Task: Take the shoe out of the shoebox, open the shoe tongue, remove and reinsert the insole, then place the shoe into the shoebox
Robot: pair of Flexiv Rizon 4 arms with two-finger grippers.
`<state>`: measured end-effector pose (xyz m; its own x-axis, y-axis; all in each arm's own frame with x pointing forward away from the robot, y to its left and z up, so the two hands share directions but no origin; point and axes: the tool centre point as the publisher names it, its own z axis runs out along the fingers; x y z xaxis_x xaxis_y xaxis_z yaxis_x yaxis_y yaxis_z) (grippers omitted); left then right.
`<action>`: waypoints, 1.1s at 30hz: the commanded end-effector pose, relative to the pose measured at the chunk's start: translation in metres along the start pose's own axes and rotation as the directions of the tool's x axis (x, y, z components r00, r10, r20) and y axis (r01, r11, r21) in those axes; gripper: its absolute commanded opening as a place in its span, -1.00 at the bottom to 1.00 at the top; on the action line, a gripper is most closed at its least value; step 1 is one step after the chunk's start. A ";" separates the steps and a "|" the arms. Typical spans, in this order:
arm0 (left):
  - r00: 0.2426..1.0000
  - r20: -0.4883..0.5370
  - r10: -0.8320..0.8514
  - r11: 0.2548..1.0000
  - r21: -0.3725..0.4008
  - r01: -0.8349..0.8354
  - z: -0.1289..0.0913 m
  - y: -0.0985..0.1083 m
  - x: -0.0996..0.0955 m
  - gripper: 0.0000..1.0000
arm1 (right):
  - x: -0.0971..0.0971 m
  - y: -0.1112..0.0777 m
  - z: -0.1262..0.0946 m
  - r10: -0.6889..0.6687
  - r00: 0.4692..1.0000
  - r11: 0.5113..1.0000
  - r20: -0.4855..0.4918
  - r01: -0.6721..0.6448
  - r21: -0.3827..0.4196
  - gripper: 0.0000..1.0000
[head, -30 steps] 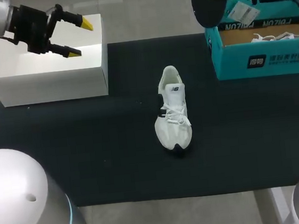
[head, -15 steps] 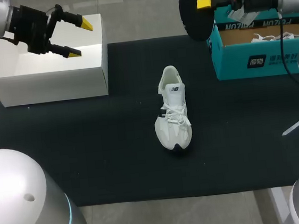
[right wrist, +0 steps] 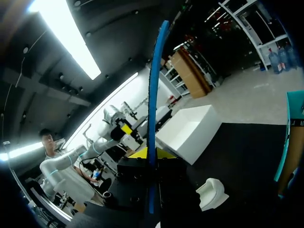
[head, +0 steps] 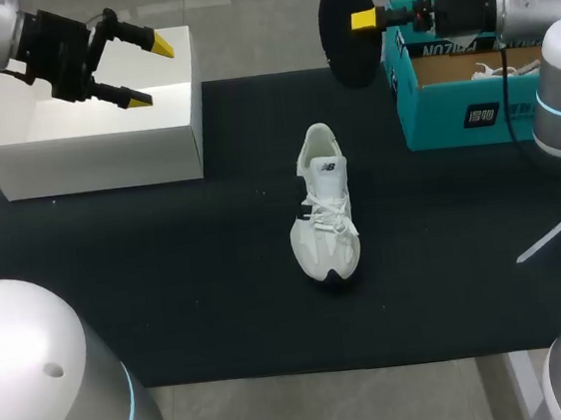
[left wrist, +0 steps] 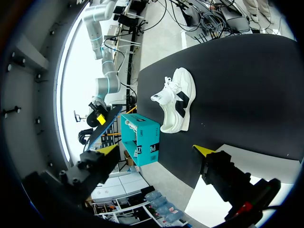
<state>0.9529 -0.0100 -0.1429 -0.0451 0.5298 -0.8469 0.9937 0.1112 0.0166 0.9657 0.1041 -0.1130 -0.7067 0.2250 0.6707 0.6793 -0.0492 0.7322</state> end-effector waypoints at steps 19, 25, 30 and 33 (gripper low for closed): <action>1.000 -0.005 0.000 1.000 0.001 0.000 0.000 0.001 0.000 1.00 | -0.031 -0.020 0.031 -0.118 0.983 0.993 0.142 0.113 0.044 -1.00; 1.000 -0.005 0.000 1.000 0.001 0.000 0.000 0.001 0.000 1.00 | -0.055 -0.046 0.050 -0.074 0.990 0.997 0.120 0.071 0.034 -1.00; 1.000 -0.005 0.000 1.000 0.001 0.000 0.000 0.001 0.000 1.00 | -0.065 -0.063 0.067 -0.069 0.992 0.998 0.105 0.067 0.021 -1.00; 1.000 -0.005 0.000 1.000 0.001 0.000 0.000 0.001 0.000 1.00 | -0.075 -0.074 0.071 -0.072 0.993 0.997 0.096 0.071 0.015 -1.00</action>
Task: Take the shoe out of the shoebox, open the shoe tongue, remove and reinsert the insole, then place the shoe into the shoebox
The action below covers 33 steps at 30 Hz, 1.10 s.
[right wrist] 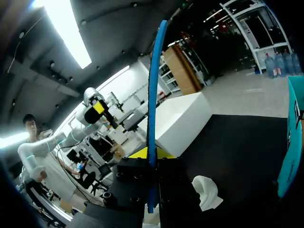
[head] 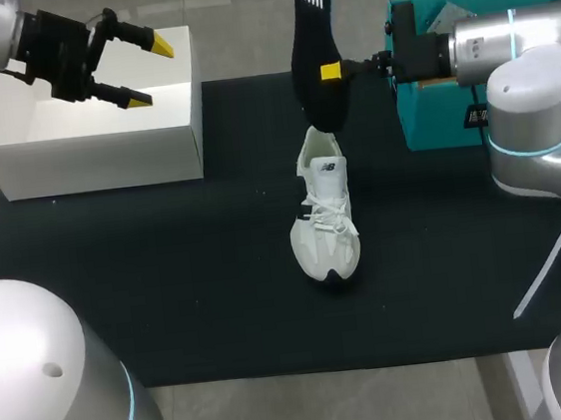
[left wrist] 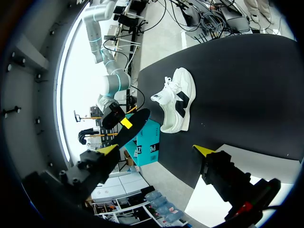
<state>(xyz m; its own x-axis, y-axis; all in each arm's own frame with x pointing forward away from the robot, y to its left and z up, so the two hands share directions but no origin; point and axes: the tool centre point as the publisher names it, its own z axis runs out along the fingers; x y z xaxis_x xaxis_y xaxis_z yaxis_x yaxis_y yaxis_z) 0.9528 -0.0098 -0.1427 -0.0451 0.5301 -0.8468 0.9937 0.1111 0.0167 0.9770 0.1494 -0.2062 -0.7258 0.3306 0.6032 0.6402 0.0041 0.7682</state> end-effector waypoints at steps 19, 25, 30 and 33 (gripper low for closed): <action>1.000 -0.005 0.000 1.000 0.001 0.000 0.000 0.001 0.000 1.00 | -0.052 -0.043 0.030 -0.080 0.996 0.997 0.031 0.080 0.009 -1.00; 1.000 -0.005 0.000 1.000 0.001 0.000 0.000 0.001 0.000 1.00 | -0.059 -0.054 0.031 -0.078 0.996 0.997 0.042 0.077 0.005 -1.00; 1.000 -0.005 0.000 1.000 0.001 0.000 0.000 0.001 0.000 1.00 | -0.063 -0.060 0.029 -0.090 0.995 0.996 0.048 0.091 -0.007 -1.00; 1.000 -0.005 0.000 1.000 0.001 0.000 0.000 0.001 0.000 1.00 | -0.065 -0.066 0.031 -0.096 0.994 0.995 0.053 0.096 -0.002 -1.00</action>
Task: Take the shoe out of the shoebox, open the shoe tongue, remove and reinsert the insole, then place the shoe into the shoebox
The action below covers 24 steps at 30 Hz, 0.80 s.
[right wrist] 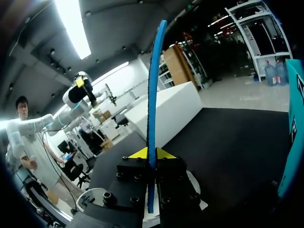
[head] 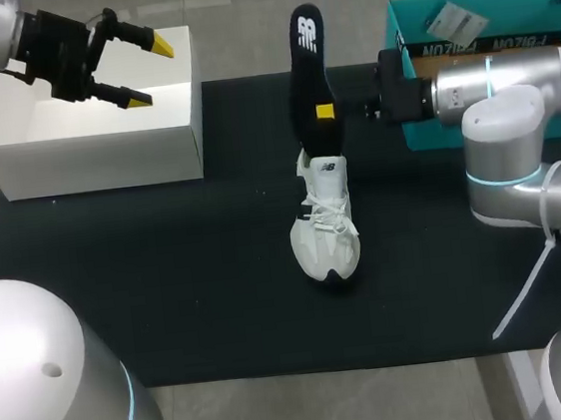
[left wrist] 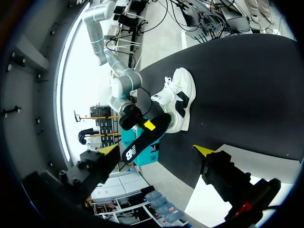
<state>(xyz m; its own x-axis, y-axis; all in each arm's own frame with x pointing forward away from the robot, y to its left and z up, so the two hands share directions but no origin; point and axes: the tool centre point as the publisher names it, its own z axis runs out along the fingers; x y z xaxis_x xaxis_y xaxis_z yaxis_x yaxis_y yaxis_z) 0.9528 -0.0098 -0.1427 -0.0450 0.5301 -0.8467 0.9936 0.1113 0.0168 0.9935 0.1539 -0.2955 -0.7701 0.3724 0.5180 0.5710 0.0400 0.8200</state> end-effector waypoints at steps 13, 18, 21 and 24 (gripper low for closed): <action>1.000 -0.005 0.000 1.000 0.002 0.000 0.000 0.001 0.000 1.00 | -0.001 -0.044 0.002 0.031 0.999 0.999 0.031 -0.031 -0.025 -1.00; 1.000 -0.005 0.000 1.000 0.002 0.000 0.000 0.001 0.000 1.00 | -0.002 -0.055 0.004 0.058 0.998 0.998 0.032 -0.057 -0.032 -1.00; 1.000 -0.005 0.000 1.000 0.002 0.000 0.000 0.001 0.000 1.00 | -0.002 -0.062 0.007 0.074 0.997 0.997 0.032 -0.073 -0.035 -1.00; 1.000 -0.005 0.000 1.000 0.002 0.000 0.000 0.001 0.000 1.00 | -0.001 -0.068 0.008 0.090 0.995 0.996 0.034 -0.089 -0.029 -1.00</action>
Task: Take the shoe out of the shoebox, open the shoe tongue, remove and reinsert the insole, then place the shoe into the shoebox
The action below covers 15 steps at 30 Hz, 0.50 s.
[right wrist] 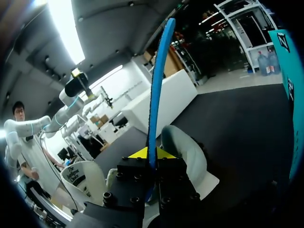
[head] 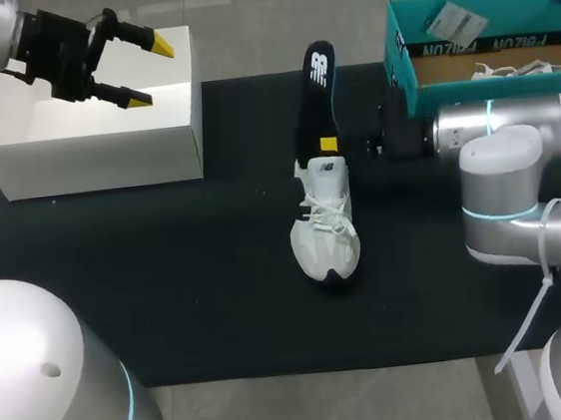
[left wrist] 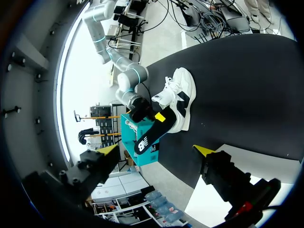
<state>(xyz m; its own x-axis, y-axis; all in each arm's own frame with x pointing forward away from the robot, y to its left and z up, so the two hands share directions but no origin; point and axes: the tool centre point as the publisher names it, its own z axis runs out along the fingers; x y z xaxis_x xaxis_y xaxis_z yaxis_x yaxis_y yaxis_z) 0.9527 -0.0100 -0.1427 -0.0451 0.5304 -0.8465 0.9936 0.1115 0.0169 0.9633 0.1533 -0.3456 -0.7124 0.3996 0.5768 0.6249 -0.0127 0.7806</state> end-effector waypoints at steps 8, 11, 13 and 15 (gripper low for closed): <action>1.000 -0.004 0.000 1.000 0.002 0.000 0.000 0.001 0.000 1.00 | 0.008 -0.029 0.003 0.060 0.998 0.998 0.014 -0.060 0.003 -1.00; 1.000 -0.004 0.000 1.000 0.002 0.000 0.000 0.001 0.000 1.00 | 0.008 -0.032 0.000 0.067 0.998 0.998 0.012 -0.067 -0.001 -1.00; 1.000 -0.004 0.000 1.000 0.002 0.000 0.000 0.001 0.000 1.00 | 0.009 -0.027 -0.001 0.067 0.998 0.998 0.011 -0.067 -0.013 -0.05; 1.000 -0.004 0.000 1.000 0.002 0.000 0.000 0.001 0.000 1.00 | 0.010 -0.020 -0.002 0.046 0.999 0.999 0.019 -0.046 -0.013 0.62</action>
<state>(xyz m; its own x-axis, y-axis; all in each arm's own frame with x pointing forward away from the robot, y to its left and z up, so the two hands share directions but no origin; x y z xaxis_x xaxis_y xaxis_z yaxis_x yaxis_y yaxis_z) 0.9527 -0.0099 -0.1427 -0.0452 0.5305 -0.8465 0.9936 0.1116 0.0169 0.9446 0.1548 -0.3582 -0.6751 0.4073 0.6151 0.6600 -0.0392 0.7503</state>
